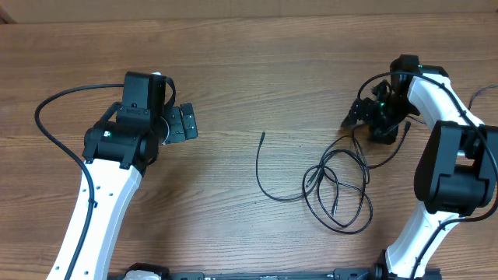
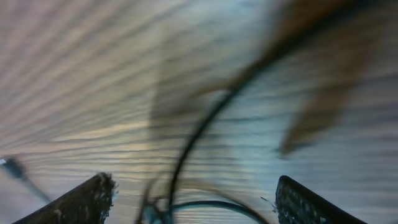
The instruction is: Untangle cables
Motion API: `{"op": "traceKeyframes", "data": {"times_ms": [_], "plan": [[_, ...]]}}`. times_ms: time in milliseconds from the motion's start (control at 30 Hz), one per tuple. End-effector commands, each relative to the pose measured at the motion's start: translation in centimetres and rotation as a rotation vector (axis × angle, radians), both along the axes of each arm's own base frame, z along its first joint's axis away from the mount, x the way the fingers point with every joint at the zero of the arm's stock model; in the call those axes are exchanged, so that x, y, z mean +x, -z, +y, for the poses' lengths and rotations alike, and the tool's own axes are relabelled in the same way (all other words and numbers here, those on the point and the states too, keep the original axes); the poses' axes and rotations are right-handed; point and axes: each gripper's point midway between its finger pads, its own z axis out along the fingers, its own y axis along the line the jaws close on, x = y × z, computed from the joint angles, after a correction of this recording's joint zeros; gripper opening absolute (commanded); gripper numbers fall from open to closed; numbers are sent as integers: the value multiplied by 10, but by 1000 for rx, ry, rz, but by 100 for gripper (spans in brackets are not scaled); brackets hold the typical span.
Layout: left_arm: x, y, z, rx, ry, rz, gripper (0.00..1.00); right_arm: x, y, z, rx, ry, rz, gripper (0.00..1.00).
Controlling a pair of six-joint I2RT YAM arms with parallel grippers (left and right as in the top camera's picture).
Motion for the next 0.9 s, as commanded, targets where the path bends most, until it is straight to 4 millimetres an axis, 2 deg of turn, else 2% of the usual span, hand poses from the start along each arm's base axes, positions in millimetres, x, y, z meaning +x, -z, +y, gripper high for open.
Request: {"op": "traceKeyframes", "data": {"times_ms": [0,267,300,367,400,467,533,567,667,700,733,800,867], "plan": [[2,-3,3,15,-2,-7,100,-10,3,-13,-85,0,42,78],[2,-3,3,15,-2,-7,100,-18,10,-5,-89,-30,66,4],[2,-3,3,15,-2,-7,100,-18,10,-8,-104,-31,66,4],[2,-3,3,15,-2,-8,100,-17,7,-28,-192,-24,71,4],[2,-3,3,15,-2,-7,100,-12,-7,-60,-281,32,72,4],[2,-3,3,15,-2,-7,99,-6,-23,-88,-329,103,60,4],[2,-3,3,15,-2,-7,100,4,-52,-130,-368,222,18,4],[2,-3,3,15,-2,-7,100,8,-62,-143,-372,257,-3,4],[2,-3,3,15,-2,-7,100,15,-110,-201,-416,402,-103,4],[2,-3,3,15,-2,-7,100,13,-126,-223,-451,472,-130,4],[2,-3,3,15,-2,-7,100,6,-150,-260,-514,602,-171,4],[2,-3,3,15,-2,-7,100,-3,-170,-292,-558,700,-216,4],[2,-3,3,15,-2,-8,100,-15,-181,-325,-594,782,-253,4]]}}
